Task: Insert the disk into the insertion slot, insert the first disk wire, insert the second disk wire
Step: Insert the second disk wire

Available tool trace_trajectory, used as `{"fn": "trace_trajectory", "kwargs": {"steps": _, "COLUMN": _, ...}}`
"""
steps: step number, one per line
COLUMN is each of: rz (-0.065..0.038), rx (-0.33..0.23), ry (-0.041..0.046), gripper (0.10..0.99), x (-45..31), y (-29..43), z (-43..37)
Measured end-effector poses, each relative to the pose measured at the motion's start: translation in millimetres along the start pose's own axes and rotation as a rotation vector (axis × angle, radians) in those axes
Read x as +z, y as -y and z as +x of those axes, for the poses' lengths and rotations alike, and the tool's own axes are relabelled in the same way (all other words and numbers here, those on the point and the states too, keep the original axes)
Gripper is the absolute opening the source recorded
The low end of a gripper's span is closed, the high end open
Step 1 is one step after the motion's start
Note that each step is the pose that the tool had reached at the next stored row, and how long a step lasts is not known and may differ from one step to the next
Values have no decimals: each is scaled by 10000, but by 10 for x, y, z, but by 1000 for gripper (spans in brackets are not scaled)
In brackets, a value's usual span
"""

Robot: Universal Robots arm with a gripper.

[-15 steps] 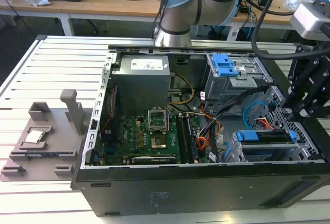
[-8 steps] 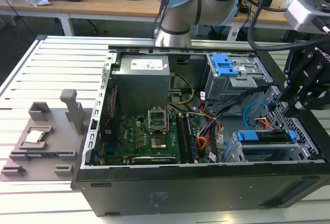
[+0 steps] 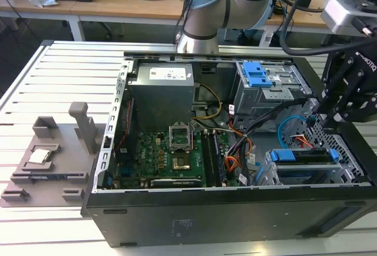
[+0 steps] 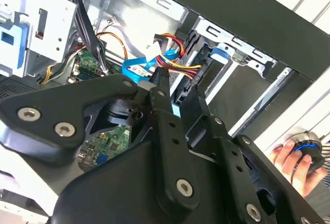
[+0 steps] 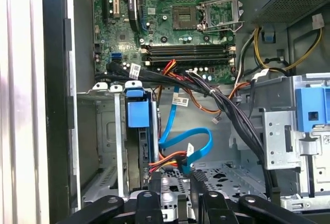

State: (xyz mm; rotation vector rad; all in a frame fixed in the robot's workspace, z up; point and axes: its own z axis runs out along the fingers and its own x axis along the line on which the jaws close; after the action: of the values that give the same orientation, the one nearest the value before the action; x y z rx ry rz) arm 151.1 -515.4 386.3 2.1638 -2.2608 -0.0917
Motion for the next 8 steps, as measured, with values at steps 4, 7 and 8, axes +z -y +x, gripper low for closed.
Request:
{"fn": "trace_trajectory", "kwargs": {"steps": 4, "rz": -6, "rx": -175, "ry": -9, "gripper": 361, "x": 20, "y": -58, "z": -65}}
{"fn": "trace_trajectory", "kwargs": {"steps": 7, "rz": -22, "rx": -654, "ry": -33, "gripper": 361, "x": 35, "y": -71, "z": -92}}
{"fn": "trace_trajectory", "kwargs": {"steps": 8, "rz": -26, "rx": -788, "ry": -45, "gripper": 361, "x": 39, "y": -72, "z": -93}}
